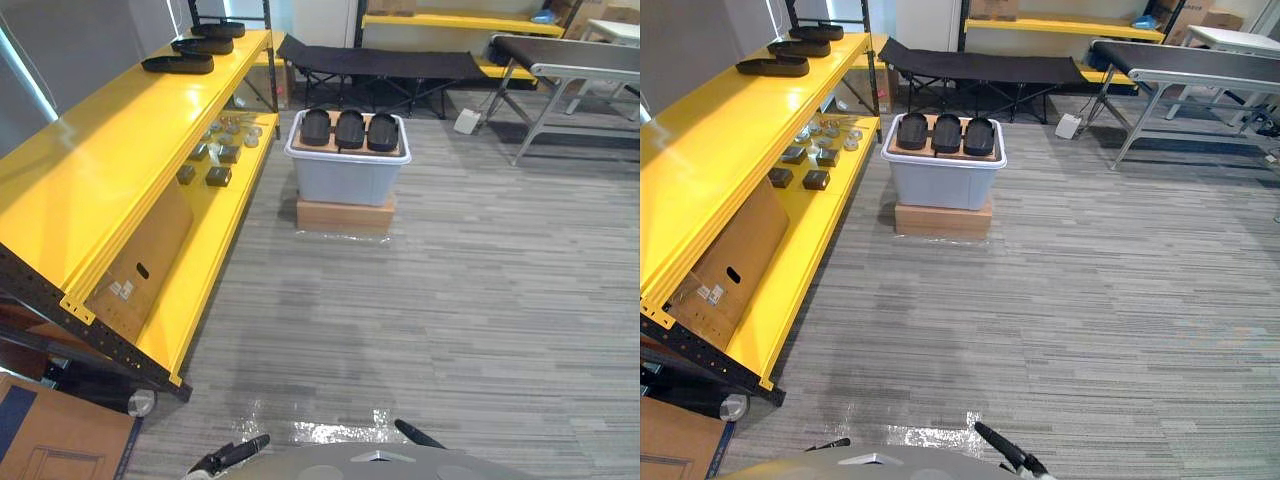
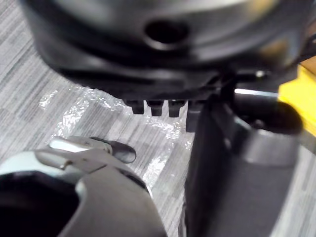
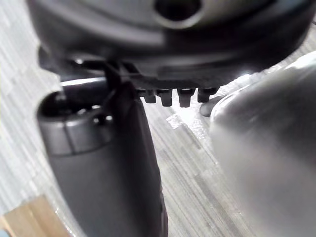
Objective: Walk over and take three plastic housings, then place them on the shelf
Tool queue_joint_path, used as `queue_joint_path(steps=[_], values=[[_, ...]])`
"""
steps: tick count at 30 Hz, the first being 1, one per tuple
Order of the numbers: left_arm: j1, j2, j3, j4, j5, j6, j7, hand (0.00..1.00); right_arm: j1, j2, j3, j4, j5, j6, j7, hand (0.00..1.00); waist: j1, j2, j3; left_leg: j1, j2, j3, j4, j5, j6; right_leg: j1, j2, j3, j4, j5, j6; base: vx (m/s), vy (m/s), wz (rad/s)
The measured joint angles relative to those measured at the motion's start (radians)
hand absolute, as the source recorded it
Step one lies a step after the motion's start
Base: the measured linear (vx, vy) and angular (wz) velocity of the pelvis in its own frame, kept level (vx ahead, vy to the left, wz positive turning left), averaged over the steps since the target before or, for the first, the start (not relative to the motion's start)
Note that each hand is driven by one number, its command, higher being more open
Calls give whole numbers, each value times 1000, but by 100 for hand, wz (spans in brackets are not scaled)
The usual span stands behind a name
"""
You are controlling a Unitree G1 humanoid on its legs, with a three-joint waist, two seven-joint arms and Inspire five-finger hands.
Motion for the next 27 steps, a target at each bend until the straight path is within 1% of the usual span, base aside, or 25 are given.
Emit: queue_joint_path(steps=[2,4,7,9,11,12,14,16,18,19,22,27], values=[[-19,4,-31,-9,0,-4,5,100,-39,3,40,-17,1,-24,0,100,2,1,5,6,-1,-2,-10,3,-4,0,0,-4,0,0,1,0,0,0],[-25,1,-53,-84,-5,-6,-1,100,-76,4,91,-80,5,-56,5,100,1,6,14,3,-2,-3,-10,3,-4,-3,-1,-4,0,0,1,-36,-8,1],[-52,-10,-80,-133,-16,-11,-11,100,-119,2,113,-119,19,-78,16,100,1,5,15,-7,-3,-4,-9,3,-4,-14,-1,-4,0,0,1,-37,-9,-1],[-72,-17,-89,-137,-31,-20,-15,100,-145,1,117,-120,20,-79,24,100,-2,0,21,-8,-3,-3,-8,4,-4,-15,-1,-3,0,0,1,0,0,0],[-81,-27,-90,-145,-59,-24,-14,100,-150,-7,147,-120,20,-78,24,100,-6,-5,25,-8,-3,-2,-8,2,-6,-15,-1,-4,0,0,2,0,0,0],[-81,-28,-91,-145,-86,-24,-15,100,-148,-6,157,-119,21,-75,23,100,-14,-7,30,-8,-3,-2,-7,1,-8,-15,-1,-4,0,0,2,0,0,0],[-78,-28,-91,-145,-86,-26,-15,100,-142,-6,159,-119,27,-75,23,100,-23,-6,31,-8,-4,-2,0,-3,-14,-14,-4,-4,4,-1,5,-30,-9,-1],[-74,-28,-91,-147,-86,-33,-15,100,-136,-6,160,-119,46,-76,22,100,-25,-4,32,-10,-5,1,18,-11,-26,-9,-8,-4,7,-4,9,-37,-7,-1],[-69,-30,-90,-149,-91,-51,-15,100,-130,-6,161,-119,60,-86,19,100,-25,-1,33,-10,-5,0,29,-13,-29,-4,-10,-5,7,-5,10,-47,-11,3],[-69,-31,-90,-150,-91,-58,-14,100,-125,-5,160,-119,70,-104,6,100,-25,4,36,-10,-5,-1,29,-14,-28,-3,-10,-7,7,-5,10,-67,-15,5],[-59,-35,-87,-152,-126,-66,-10,100,-112,-6,154,-119,91,-124,-11,100,-25,14,39,-11,-5,-1,29,-15,-24,-3,-10,-8,7,-5,9,-66,-13,2],[-14,-44,-83,-151,-129,-65,5,100,-64,-4,147,-117,85,-126,-31,100,-25,17,37,-13,-4,-2,29,-13,-8,-4,-8,-11,7,-5,9,-48,-11,1]])
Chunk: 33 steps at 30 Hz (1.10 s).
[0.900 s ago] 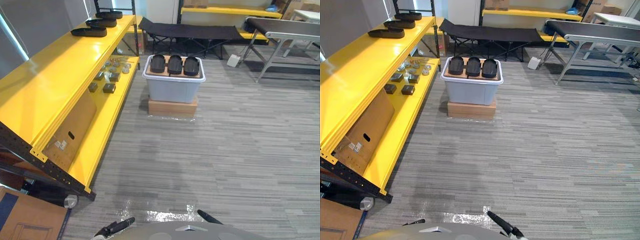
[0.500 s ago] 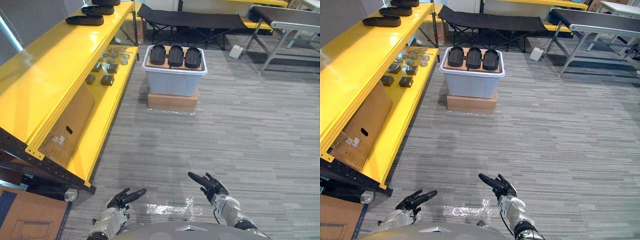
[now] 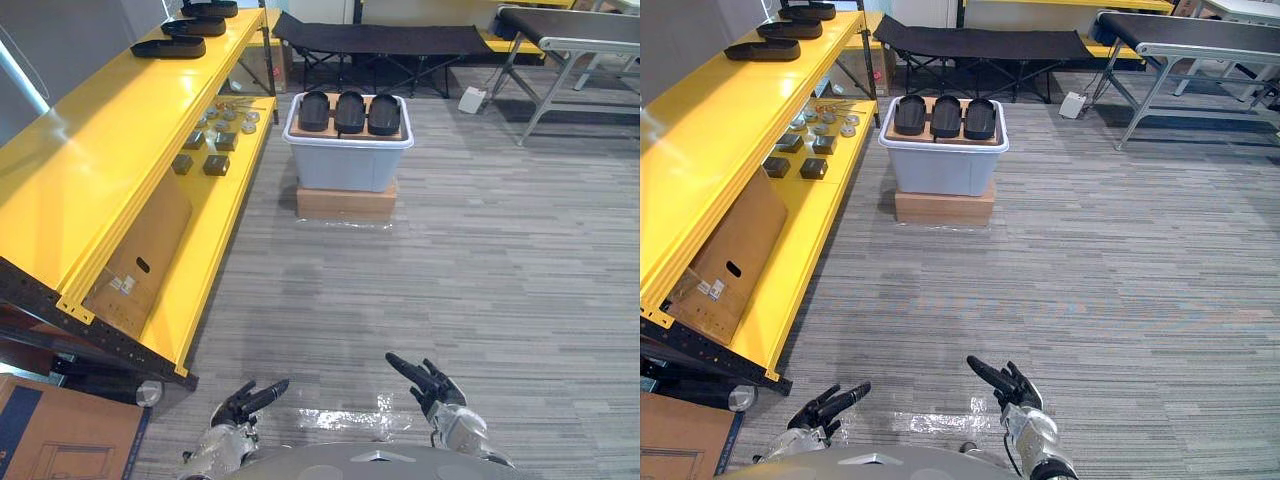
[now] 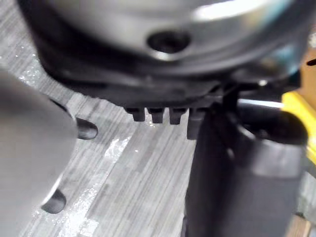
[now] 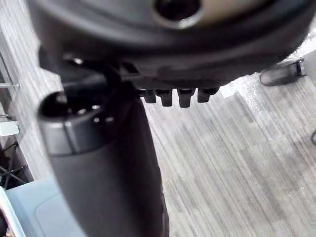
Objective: Walk over and take three plastic housings, then place them on the shelf
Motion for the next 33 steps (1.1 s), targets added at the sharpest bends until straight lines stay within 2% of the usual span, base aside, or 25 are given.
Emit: queue_joint_path(steps=[10,15,21,23,24,25,26,28,29,31,33], values=[[0,-5,44,35,0,-21,-6,100,22,7,-38,35,-6,0,-9,100,0,-5,-5,1,0,-1,-5,7,11,3,1,-7,-4,2,1,-29,-8,1],[0,-5,42,35,-1,-28,-11,100,21,11,-37,49,84,0,-3,100,1,-11,-15,3,-1,3,-11,8,11,2,2,-3,-7,4,3,-11,-2,-2],[-2,-11,32,25,-10,-30,-22,100,2,11,-36,48,89,0,13,100,1,-12,-17,4,-4,15,-13,5,15,-14,-2,18,6,10,4,-34,2,-10],[-10,-14,8,21,-13,-27,-16,100,0,9,-34,41,89,0,12,100,1,-8,-4,-8,3,14,5,-9,35,-90,-19,16,169,-41,21,-56,33,-3],[-18,-15,-8,21,-12,-28,-15,100,-7,7,-33,39,89,0,11,100,1,10,9,-6,13,16,19,-9,43,-148,-32,15,306,-58,29,-49,84,0],[-24,-17,-32,12,-13,-28,-13,100,-16,10,-27,39,89,1,13,100,-2,12,40,13,23,17,34,-11,62,-224,-58,7,479,-78,30,-53,95,4],[-27,-10,-35,11,-13,-28,-13,100,-13,16,-19,38,89,-2,14,100,-5,3,52,25,22,16,39,-13,65,-236,-70,5,529,-85,24,-81,119,8],[-31,19,-33,10,-33,-28,-5,100,-11,25,4,38,87,-12,21,100,0,-34,58,22,20,7,75,-48,64,-248,-79,7,472,-98,14,-36,66,8],[-33,24,-33,10,-33,-27,-5,100,-9,30,4,38,87,-13,22,100,0,-42,59,22,21,1,85,-56,63,-248,-77,7,438,-96,17,56,5,7],[-43,26,-33,10,-32,-22,-8,100,3,40,0,38,89,-20,25,100,-3,-43,61,3,32,-11,124,-93,52,-262,-62,11,306,-80,32,84,-14,9],[-45,27,-32,10,-32,-21,-11,100,11,39,-18,38,84,-20,29,100,-7,-43,62,-2,34,-28,153,-122,38,-266,-60,20,243,-72,33,159,-85,21]])
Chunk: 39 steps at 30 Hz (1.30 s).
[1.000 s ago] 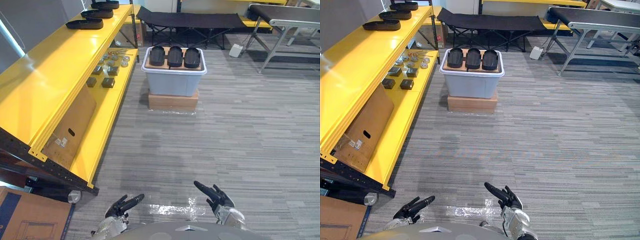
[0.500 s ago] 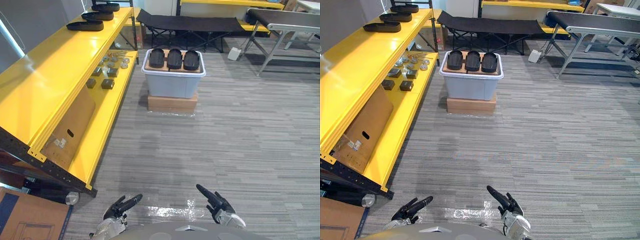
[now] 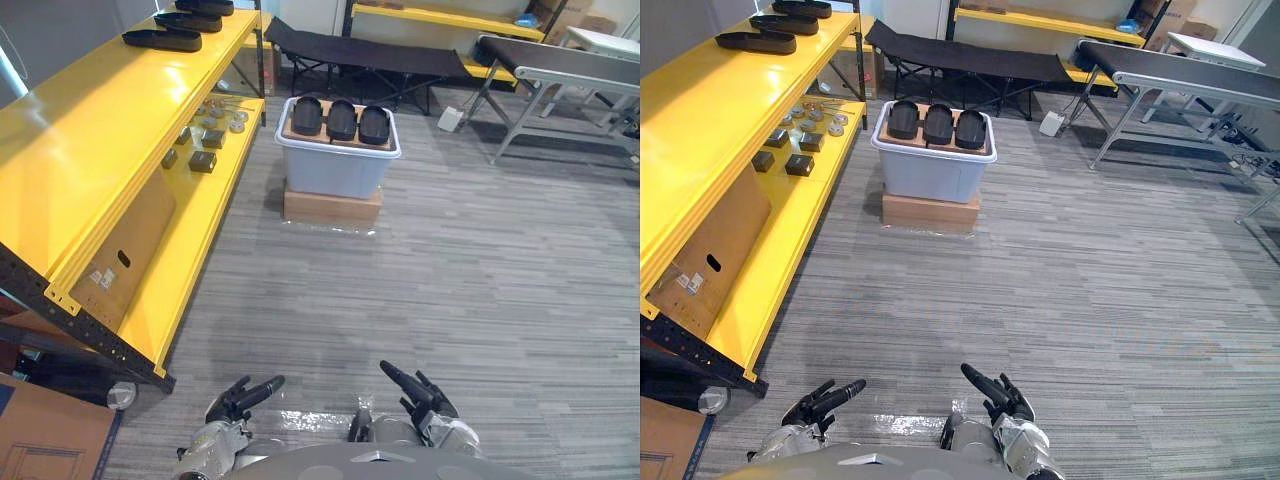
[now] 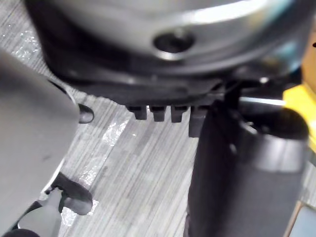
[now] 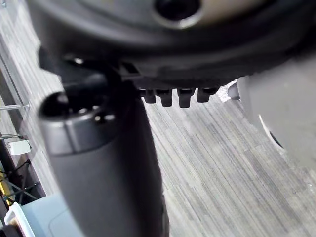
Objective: Walk over and take three plastic housings, then place them on the shelf
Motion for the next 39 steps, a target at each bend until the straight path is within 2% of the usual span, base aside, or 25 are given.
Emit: queue_joint_path(steps=[4,6,8,11,12,14,15,17,18,20,21,22,24,25,26,27,28,30,32,33,34,35,37,38,39], values=[[3,-12,1,0,1,1,0,100,43,-1,-38,1,-20,-1,1,100,4,6,-6,36,18,-44,48,-72,-57,37,8,3,25,69,-63,276,-173,35],[12,-33,2,6,-3,3,2,100,51,-4,-72,1,-49,4,2,100,4,48,-27,51,79,-53,67,-93,-82,46,56,-26,55,9,-92,370,-185,25],[5,-43,16,5,-14,2,2,100,51,0,-100,6,-68,11,1,100,4,51,-31,-11,111,-56,232,-99,-96,75,79,-50,55,-12,-118,411,-197,12],[-2,-57,81,4,-24,0,3,100,58,-8,-99,6,-117,11,1,100,3,75,-35,-176,207,-37,639,-84,-128,175,130,-67,-3,-37,-140,342,-136,12],[-7,-61,89,5,-44,-1,4,100,55,-16,-100,14,-128,10,0,100,6,80,-26,-199,208,-31,680,-99,-125,225,135,-66,-28,-37,-142,445,-43,7],[-5,-67,90,-2,-49,-5,1,100,34,-28,-98,48,-132,4,0,100,19,73,-24,-250,164,5,604,-125,-116,286,105,-50,-60,-37,-141,366,23,-23],[-5,-71,93,-18,-48,-13,-7,100,16,-32,-97,50,-132,1,0,100,37,69,-22,-297,127,18,517,-123,-111,297,81,-27,-76,-44,-133,255,147,-48],[-5,-86,125,-41,-43,-29,-15,100,-16,-35,-93,47,-135,0,-4,100,53,64,-8,-378,82,-2,363,-58,-102,308,44,4,-89,-77,-96,267,198,-47],[1,-90,153,-44,-42,-30,-17,100,-18,-41,-67,38,-136,1,-14,100,64,68,-4,-412,69,-41,249,27,-104,321,31,23,-82,-101,-69,195,190,-40],[33,-93,179,-37,-38,-28,-17,100,-16,-43,-25,37,-152,4,-18,100,84,70,-1,-400,70,-59,214,163,-111,340,19,60,-64,-137,-32,314,297,-56],[54,-92,216,-37,-52,-23,-14,100,-17,-29,4,34,-153,5,-17,100,94,60,-1,-392,48,-40,240,150,-60,355,0,90,-56,-157,-33,447,333,-40],[56,-70,219,-36,-40,-34,-13,100,-26,-17,17,31,-153,6,-11,100,94,18,6,-393,22,-26,270,110,-44,355,-29,100,-38,-165,-34,388,235,-22],[52,-56,216,-32,-38,-39,-11,100,-42,-10,20,28,-154,9,-16,100,99,0,17,-388,-9,-20,292,65,-2,336,-61,123,38,-162,-21,364,219,8],[49,-56,207,-25,-33,-38,-6,100,-37,-11,17,24,-155,9,-17,100,102,3,19,-361,-23,-15,280,46,19,279,-80,151,176,-149,1,344,238,6],[48,-52,198,-15,-29,-39,-6,100,-38,-10,17,24,-157,10,-16,100,101,8,22,-336,-26,-12,267,42,19,242,-92,160,279,-135,26,340,229,4],[46,-40,189,0,7,-42,-6,100,-37,0,19,25,-163,9,-14,100,91,9,25,-272,-39,-11,235,31,21,173,-106,178,491,-97,106,363,167,3],[56,-30,166,6,31,-45,-7,100,-36,4,19,31,-168,-4,-14,100,89,10,29,-196,-49,-8,195,31,29,125,-114,169,656,-100,105,378,141,2],[65,-19,136,5,48,-51,-7,100,-49,0,12,38,-171,-18,-15,100,86,18,31,-91,-57,-1,118,31,30,80,-132,66,723,-157,41,400,80,-5],[44,-18,111,4,49,-48,-8,100,-54,0,2,34,-170,-24,-16,100,86,26,30,-35,-43,-5,70,29,20,42,-121,-33,615,-201,-11,396,14,3],[28,-20,101,4,50,-46,-11,100,-55,0,1,35,-170,-24,-17,100,84,32,31,-26,-30,-9,65,22,8,21,-102,-63,520,-207,-22,384,-73,8],[-1,-20,84,2,50,-43,-15,100,-57,2,-3,31,-172,-24,-18,100,80,39,31,-25,-1,-15,67,7,-18,-15,-61,-81,322,-195,-18,308,-90,8],[-9,-20,84,2,50,-43,-16,100,-62,3,-3,30,-171,-21,-18,100,77,39,30,-25,8,-17,68,1,-29,-30,-48,-79,251,-176,-16,374,-154,8],[-26,-21,84,1,40,-42,-18,100,-66,11,-3,24,-172,-20,-20,100,62,24,30,-8,20,-23,72,-23,-65,-46,-33,-70,74,-47,-31,306,-190,6],[-27,-21,86,-1,37,-41,-23,100,-53,17,-3,10,-172,-21,-21,100,61,-3,26,17,12,-25,86,-56,-93,-44,-45,-67,17,72,-40,363,-288,2],[-31,-27,92,4,34,-40,-28,100,-48,12,-5,3,-173,-27,-22,100,62,8,29,37,23,-28,108,-96,-99,-43,-44,-70,59,118,-93,415,-311,-6]])
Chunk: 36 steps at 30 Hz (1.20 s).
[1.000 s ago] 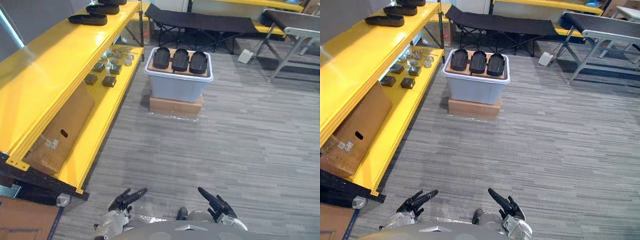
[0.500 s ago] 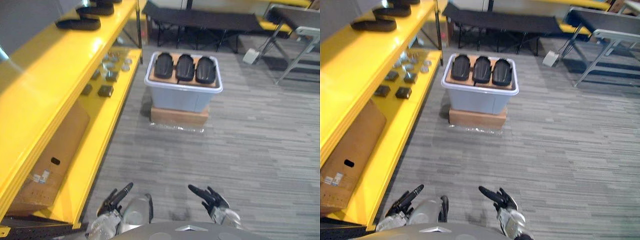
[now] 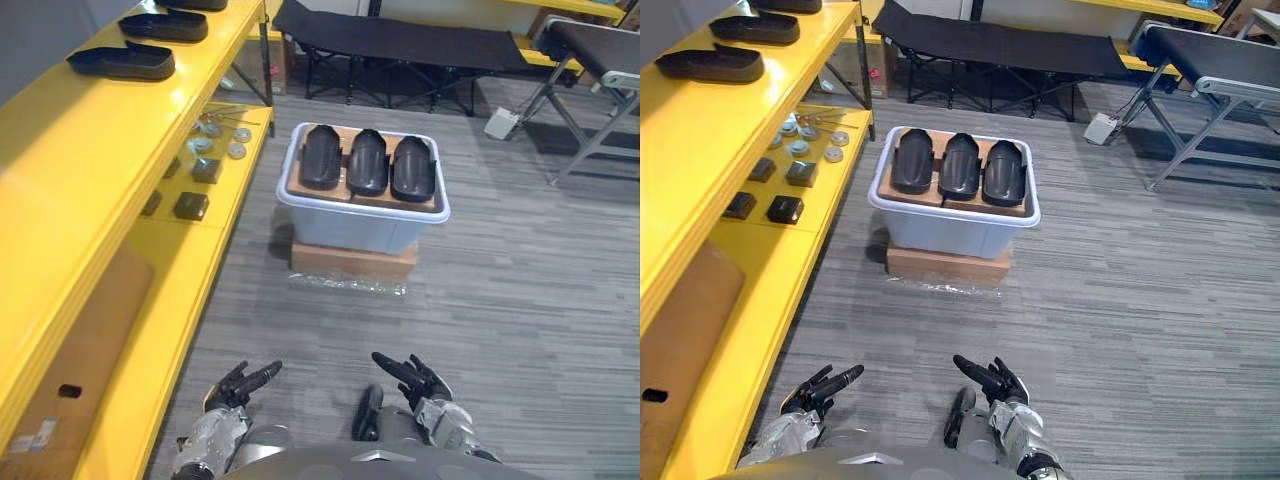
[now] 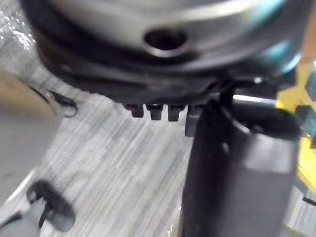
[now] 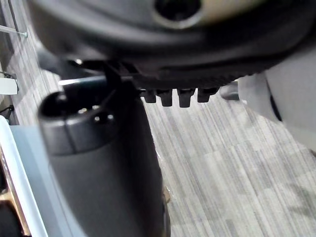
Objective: Walk over and take three plastic housings, then place them on the shelf
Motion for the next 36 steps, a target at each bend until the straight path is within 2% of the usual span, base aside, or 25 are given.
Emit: queue_joint_path(steps=[1,3,5,6,7,8,9,10,11,13,14,15,16,17,20,23,24,26,27,28,29,31,32,35,36], values=[[2,-27,4,-5,-3,3,-12,100,-7,-12,-15,-1,-1,-1,-9,100,0,36,-7,6,48,5,23,-7,-17,2,31,-6,36,-55,-8,325,-256,-10],[5,-58,4,-12,-8,4,-9,100,-8,-22,-22,-1,-1,2,-16,100,0,57,-13,-3,81,6,64,-4,-26,0,61,-9,48,-93,-15,294,-238,-17],[6,-59,16,-18,-49,19,-11,100,-12,-20,-27,1,-25,19,-14,100,-1,63,-17,-56,114,-4,200,8,-33,19,96,-12,40,-123,-26,279,-230,-17],[9,-64,40,-18,-79,20,-8,100,-3,-18,-26,3,-42,27,-14,100,-1,65,-18,-110,141,-20,341,38,-35,49,121,-12,25,-137,-37,278,-188,-19],[13,-69,76,-22,-115,13,-8,100,3,-18,-21,5,-52,32,-14,100,-1,68,-20,-183,165,-48,508,114,-28,84,148,-9,-4,-143,-45,277,-176,-18],[15,-71,86,-26,-127,5,-8,100,4,-20,-18,7,-68,35,-15,100,-1,70,-21,-225,179,-64,594,173,-27,108,160,-7,-28,-144,-47,284,-141,-13],[17,-73,95,-30,-134,-11,-8,100,8,-25,-12,13,-88,38,-15,100,0,70,-18,-298,208,-75,733,201,-30,160,186,-5,-74,-145,-56,288,-119,-7],[18,-74,94,-38,-133,-12,-10,100,7,-32,-19,25,-110,39,-16,100,1,80,-22,-347,216,-63,775,158,-36,210,199,-2,-110,-137,-51,293,-99,-6],[18,-75,94,-39,-130,-12,-11,100,5,-36,-22,30,-109,38,-16,100,1,78,-21,-364,211,-50,760,136,-33,230,202,0,-124,-138,-51,290,-48,-12],[21,-89,93,-49,-112,-28,-10,100,-13,-44,-33,37,-108,37,-23,100,22,73,-19,-393,129,0,501,74,-13,274,177,44,-155,-151,-54,266,57,-42],[22,-92,95,-57,-111,-28,-9,100,-20,-45,-34,37,-108,37,-25,100,31,70,-16,-398,102,9,407,78,-9,275,167,59,-156,-155,-48,223,136,-61],[26,-90,95,-60,-111,-26,-8,100,-30,-50,-33,37,-109,36,-30,100,38,72,-10,-399,70,16,262,104,-9,278,158,79,-156,-162,-37,236,192,-71],[40,-92,99,-57,-110,-24,-8,100,-32,-49,-29,35,-109,36,-38,100,51,84,-3,-392,62,38,99,219,0,292,156,102,-155,-177,-13,262,202,-72],[54,-93,107,-53,-107,-21,-7,100,-28,-44,-24,35,-110,37,-40,100,59,81,-3,-376,61,57,86,242,31,300,152,114,-156,-182,-5,338,199,-58],[65,-81,145,-51,-70,-21,-8,100,-26,-12,-12,12,-109,39,-47,100,69,37,6,-363,27,101,74,222,85,317,107,93,-163,-191,36,336,112,-11],[60,-85,147,-58,-67,-27,-6,100,-16,-4,-12,-3,-109,39,-54,100,86,30,7,-349,24,126,131,160,107,359,92,63,-162,-201,59,256,64,0],[62,-80,141,-56,-67,-27,-4,100,-17,-3,-15,-2,-108,34,-47,100,86,26,4,-333,15,126,131,127,114,363,79,57,-132,-219,85,185,73,-2],[60,-74,122,-42,-54,-29,3,100,-18,-7,-22,3,-111,24,-32,100,81,30,-1,-285,6,126,91,111,111,304,47,53,36,-251,108,184,91,0],[62,-66,103,-39,-41,-31,12,100,-13,-3,-24,11,-121,6,-31,100,78,31,-3,-250,6,126,58,127,123,270,21,15,137,-257,112,173,61,4],[66,-57,82,-39,-39,-34,15,100,0,1,-22,25,-142,-6,-26,100,79,20,-11,-229,5,125,43,130,125,263,-12,-72,161,-271,89,183,39,2],[68,-47,72,-39,-39,-38,16,100,1,2,-18,36,-150,-11,-22,100,82,16,-12,-222,5,125,40,130,124,260,-23,-97,154,-276,81,186,-23,8],[63,-13,33,-35,-43,-39,24,100,2,0,-6,51,-150,-15,-13,100,54,7,-18,-217,16,86,34,130,118,237,-28,-106,77,-275,82,178,-92,33],[58,1,23,-32,-46,-39,25,100,2,-2,-2,51,-150,-17,-11,100,46,14,-15,-217,22,72,31,132,113,226,-28,-101,66,-275,82,151,-145,54],[23,32,3,-1,-77,-24,24,100,19,-7,9,50,-162,-38,12,100,20,14,-15,-217,42,-6,23,143,77,169,-24,-4,26,-223,86,136,-225,69],[19,43,3,4,-82,-22,23,100,29,-6,14,49,-177,-51,21,100,20,-7,-23,-216,37,-32,15,145,61,159,-20,43,15,-134,77,61,-229,72]])
